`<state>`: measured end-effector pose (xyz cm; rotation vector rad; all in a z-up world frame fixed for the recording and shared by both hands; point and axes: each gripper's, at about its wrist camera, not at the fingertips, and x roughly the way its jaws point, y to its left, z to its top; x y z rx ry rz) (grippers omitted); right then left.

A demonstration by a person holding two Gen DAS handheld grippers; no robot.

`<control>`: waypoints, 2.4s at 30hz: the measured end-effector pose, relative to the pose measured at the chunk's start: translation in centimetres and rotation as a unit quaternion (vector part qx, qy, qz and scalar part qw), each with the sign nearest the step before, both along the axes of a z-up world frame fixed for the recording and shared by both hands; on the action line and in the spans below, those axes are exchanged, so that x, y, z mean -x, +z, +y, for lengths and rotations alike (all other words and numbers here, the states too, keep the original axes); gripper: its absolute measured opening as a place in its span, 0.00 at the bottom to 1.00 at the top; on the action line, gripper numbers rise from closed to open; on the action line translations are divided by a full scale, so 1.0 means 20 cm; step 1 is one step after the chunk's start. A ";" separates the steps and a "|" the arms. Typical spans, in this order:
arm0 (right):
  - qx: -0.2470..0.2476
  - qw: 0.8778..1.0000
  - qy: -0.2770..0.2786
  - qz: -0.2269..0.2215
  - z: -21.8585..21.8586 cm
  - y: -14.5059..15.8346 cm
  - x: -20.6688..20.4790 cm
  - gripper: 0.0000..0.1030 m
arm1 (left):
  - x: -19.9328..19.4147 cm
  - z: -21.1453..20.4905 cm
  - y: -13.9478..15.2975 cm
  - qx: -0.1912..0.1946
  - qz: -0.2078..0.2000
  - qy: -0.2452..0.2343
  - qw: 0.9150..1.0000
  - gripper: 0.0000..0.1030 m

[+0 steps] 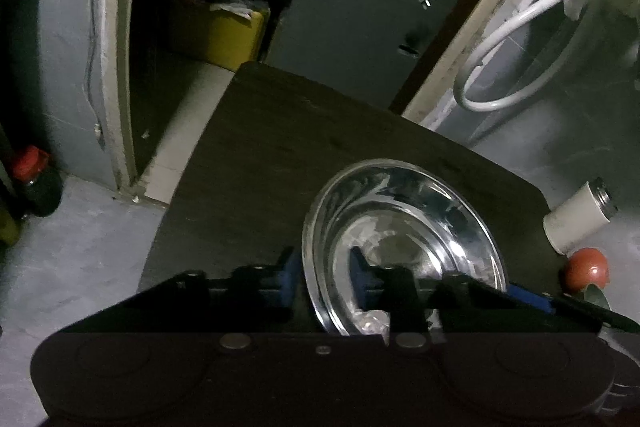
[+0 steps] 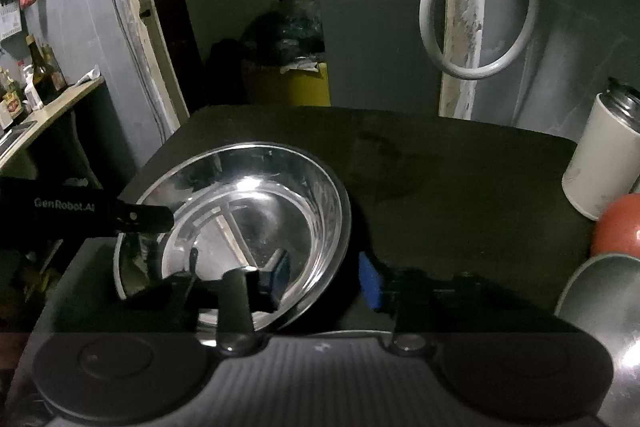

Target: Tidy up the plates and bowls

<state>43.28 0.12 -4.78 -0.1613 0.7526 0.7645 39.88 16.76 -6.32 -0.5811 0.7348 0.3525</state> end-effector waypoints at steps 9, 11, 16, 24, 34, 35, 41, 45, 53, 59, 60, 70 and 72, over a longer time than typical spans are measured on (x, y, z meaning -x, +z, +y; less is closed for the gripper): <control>0.003 1.000 0.003 -0.003 0.02 -0.01 0.01 0.29 | 0.04 0.01 -0.01 0.002 -0.005 -0.002 1.000 0.18; 0.001 1.000 0.005 -0.006 0.02 -0.01 0.02 0.29 | 0.04 0.01 0.00 0.001 -0.007 0.000 1.000 0.18; -0.007 1.000 0.007 -0.016 0.01 0.03 0.05 0.29 | 0.08 -0.01 0.03 -0.006 -0.016 0.002 1.000 0.17; -0.017 0.999 0.007 -0.041 0.01 0.10 0.13 0.29 | 0.19 -0.03 0.09 -0.019 -0.031 -0.003 0.999 0.17; -0.034 0.997 -0.004 -0.068 -0.08 0.23 0.38 0.29 | 0.45 -0.11 0.23 -0.040 -0.058 -0.032 0.997 0.18; -0.035 0.997 -0.006 -0.070 -0.09 0.24 0.41 0.29 | 0.49 -0.12 0.24 -0.040 -0.060 -0.035 0.997 0.18; -0.037 0.996 -0.016 -0.082 -0.18 0.31 0.65 0.29 | 0.70 -0.20 0.31 -0.048 -0.068 -0.059 0.995 0.18; -0.035 0.995 -0.029 -0.085 -0.24 0.32 0.83 0.29 | 0.84 -0.26 0.32 -0.053 -0.069 -0.078 0.993 0.19; -0.019 0.995 -0.053 -0.078 -0.34 0.29 1.16 0.30 | 1.06 -0.34 0.27 -0.043 -0.060 -0.101 0.992 0.21; -0.006 0.996 -0.062 -0.067 -0.39 0.23 1.29 0.30 | 1.14 -0.40 0.20 -0.052 -0.045 -0.113 0.991 0.21; -0.004 0.996 -0.064 -0.065 -0.39 0.22 1.30 0.30 | 1.15 -0.41 0.19 -0.054 -0.043 -0.115 0.991 0.21; 0.015 0.996 -0.075 -0.051 -0.41 0.14 1.34 0.30 | 1.14 -0.47 0.11 -0.075 -0.023 -0.122 0.989 0.21; 0.020 0.996 -0.074 -0.052 -0.40 0.13 1.34 0.30 | 1.14 -0.48 0.11 -0.082 -0.023 -0.124 0.989 0.21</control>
